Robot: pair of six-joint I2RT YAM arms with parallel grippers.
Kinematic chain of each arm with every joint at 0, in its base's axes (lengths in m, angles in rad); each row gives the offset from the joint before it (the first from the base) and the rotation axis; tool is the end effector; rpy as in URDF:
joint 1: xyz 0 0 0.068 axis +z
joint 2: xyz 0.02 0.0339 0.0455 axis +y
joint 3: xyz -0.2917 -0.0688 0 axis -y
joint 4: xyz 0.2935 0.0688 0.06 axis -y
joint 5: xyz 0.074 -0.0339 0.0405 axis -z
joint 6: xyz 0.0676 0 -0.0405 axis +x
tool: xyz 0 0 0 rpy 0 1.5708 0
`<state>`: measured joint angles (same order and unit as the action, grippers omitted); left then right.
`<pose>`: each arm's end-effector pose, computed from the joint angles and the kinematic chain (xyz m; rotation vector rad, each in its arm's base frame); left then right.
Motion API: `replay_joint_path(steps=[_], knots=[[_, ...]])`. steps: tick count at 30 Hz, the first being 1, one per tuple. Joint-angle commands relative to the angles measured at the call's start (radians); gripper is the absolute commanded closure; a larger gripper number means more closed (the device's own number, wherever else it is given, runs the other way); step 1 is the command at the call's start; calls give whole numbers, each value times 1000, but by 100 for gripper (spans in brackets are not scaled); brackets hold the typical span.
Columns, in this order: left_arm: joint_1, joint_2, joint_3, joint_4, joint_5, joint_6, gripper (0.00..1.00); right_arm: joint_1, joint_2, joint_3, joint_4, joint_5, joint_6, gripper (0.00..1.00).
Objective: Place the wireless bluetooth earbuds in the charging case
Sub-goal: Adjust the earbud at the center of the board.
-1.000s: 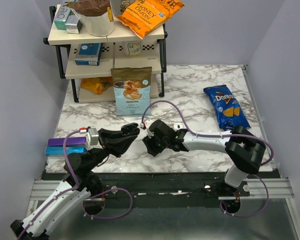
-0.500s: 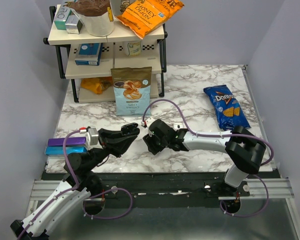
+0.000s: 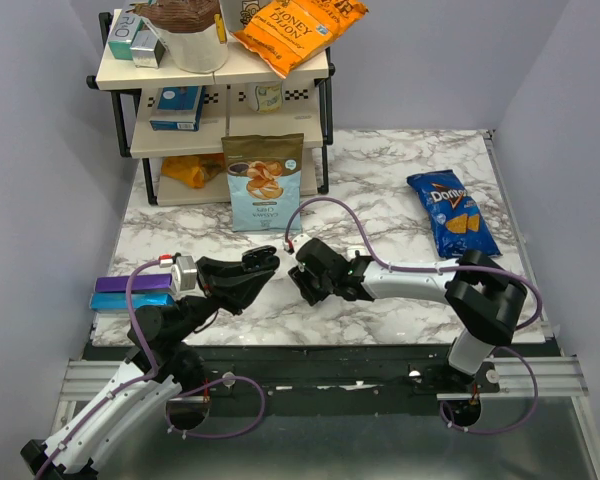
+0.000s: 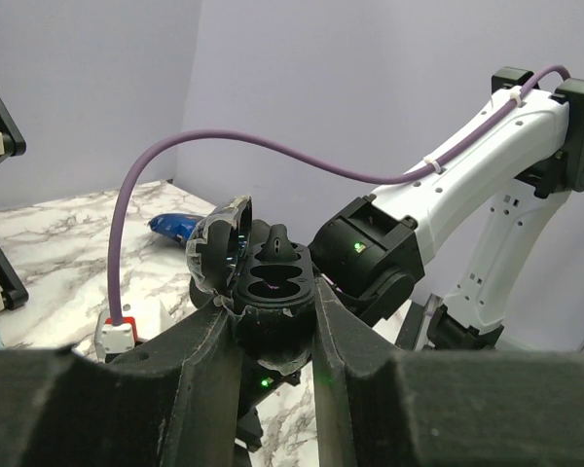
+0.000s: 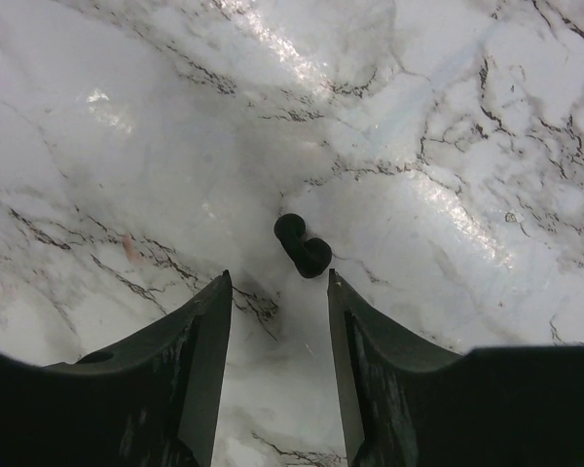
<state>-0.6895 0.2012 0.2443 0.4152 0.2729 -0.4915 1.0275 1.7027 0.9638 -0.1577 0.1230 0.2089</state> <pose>0.1038 -0.1092 0.3059 0.3773 1.1525 -1.1955 0.2159 0.3414 0.1391 -0.9443 2.3122 0.3819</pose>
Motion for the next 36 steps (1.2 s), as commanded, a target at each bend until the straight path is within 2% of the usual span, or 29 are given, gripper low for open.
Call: replay_joint_path(steps=[1,16,19,21,24,29,36], knots=[[-4,4,-10,7,-15,-12,100,-3,23,26,-19,49,-2,50],[-4,9,-14,14,-9,-15,100,-10,61,73,-22,63,-28,57],[-4,1,-13,7,-12,-15,100,-10,37,58,0,47,-37,52],[-5,0,-13,4,-15,-15,100,-9,-9,21,21,3,-42,48],[-5,1,-13,8,-15,-16,100,-9,-31,6,34,-81,-60,45],[-5,9,-14,13,-12,-16,100,-9,-20,9,12,-170,-86,44],[-5,9,-13,8,-15,-16,100,-9,9,13,7,-192,-88,44]])
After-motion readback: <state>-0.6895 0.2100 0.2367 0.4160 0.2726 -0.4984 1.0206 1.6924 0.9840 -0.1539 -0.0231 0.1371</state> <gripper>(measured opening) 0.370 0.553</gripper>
